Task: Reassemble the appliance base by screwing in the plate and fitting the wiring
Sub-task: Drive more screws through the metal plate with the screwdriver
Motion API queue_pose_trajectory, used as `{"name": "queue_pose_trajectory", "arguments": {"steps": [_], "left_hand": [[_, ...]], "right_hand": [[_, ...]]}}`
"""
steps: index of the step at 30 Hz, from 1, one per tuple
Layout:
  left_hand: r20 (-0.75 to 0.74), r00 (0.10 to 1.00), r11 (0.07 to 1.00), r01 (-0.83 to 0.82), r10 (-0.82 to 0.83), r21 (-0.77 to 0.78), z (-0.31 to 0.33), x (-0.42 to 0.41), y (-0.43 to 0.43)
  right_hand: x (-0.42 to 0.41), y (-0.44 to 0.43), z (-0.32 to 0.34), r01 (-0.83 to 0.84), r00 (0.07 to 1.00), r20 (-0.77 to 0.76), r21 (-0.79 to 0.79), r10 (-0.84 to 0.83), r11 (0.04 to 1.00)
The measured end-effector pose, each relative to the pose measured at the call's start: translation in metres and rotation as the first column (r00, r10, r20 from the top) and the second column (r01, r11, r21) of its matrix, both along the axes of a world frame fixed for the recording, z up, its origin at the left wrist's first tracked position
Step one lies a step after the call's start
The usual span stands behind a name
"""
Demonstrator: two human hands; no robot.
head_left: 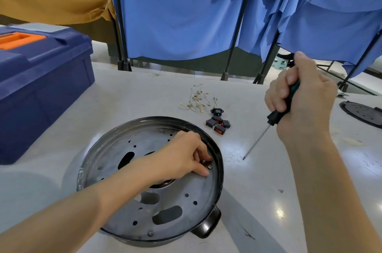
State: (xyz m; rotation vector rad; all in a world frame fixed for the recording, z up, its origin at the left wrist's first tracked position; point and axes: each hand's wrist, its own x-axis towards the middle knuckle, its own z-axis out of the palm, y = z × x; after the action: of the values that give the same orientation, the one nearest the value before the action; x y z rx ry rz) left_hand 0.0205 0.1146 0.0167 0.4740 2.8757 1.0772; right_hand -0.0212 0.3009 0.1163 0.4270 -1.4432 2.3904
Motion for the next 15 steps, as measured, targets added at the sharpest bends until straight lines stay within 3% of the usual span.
{"name": "queue_pose_trajectory", "arguments": {"steps": [3,15], "left_hand": [[0.028,1.0,0.999,-0.014,0.013,0.035,-0.002,-0.003,-0.002],[0.04,0.998,0.998,-0.042,0.044,-0.047,-0.002,-0.009,0.001]], "right_hand": [[0.005,-0.017,-0.01,-0.009,1.0,-0.008,-0.073,0.008,0.997],[0.002,-0.048,-0.054,0.065,0.998,-0.012,0.008,-0.065,0.998]]}}
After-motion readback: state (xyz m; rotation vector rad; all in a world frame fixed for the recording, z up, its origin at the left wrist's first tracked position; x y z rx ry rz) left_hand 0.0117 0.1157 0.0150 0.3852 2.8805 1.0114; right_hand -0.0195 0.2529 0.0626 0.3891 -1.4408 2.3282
